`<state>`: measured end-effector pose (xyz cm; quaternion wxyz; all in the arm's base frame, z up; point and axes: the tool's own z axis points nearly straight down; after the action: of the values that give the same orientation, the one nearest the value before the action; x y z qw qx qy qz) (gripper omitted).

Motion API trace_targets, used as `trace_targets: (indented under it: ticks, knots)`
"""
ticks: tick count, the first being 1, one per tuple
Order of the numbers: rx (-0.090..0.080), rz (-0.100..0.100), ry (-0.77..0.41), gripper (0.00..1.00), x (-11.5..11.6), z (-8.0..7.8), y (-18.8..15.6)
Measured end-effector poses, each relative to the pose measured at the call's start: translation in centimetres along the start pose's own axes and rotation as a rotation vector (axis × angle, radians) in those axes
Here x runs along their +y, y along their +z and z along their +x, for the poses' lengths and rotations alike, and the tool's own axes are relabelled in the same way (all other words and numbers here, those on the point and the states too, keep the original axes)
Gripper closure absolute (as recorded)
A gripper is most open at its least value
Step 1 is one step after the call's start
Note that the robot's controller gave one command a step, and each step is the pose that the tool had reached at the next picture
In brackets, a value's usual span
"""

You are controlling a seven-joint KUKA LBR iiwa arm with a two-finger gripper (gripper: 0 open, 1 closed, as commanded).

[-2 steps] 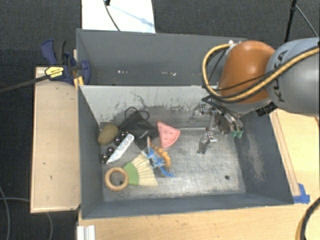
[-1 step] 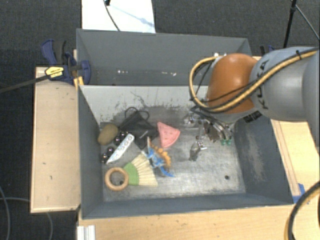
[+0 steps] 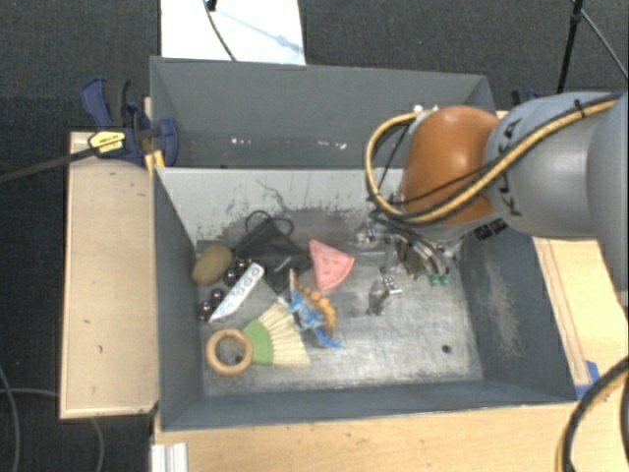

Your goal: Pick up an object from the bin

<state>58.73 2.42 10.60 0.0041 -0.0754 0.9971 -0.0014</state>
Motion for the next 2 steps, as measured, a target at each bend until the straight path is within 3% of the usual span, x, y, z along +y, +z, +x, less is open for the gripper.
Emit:
trace_targets:
  ticks: [1,2]
  knots:
    - [-0.004,-0.002,-0.262,1.00,5.72,1.13,2.47]
    - [-0.004,-0.002,-0.262,1.00,5.73,1.13,2.47]
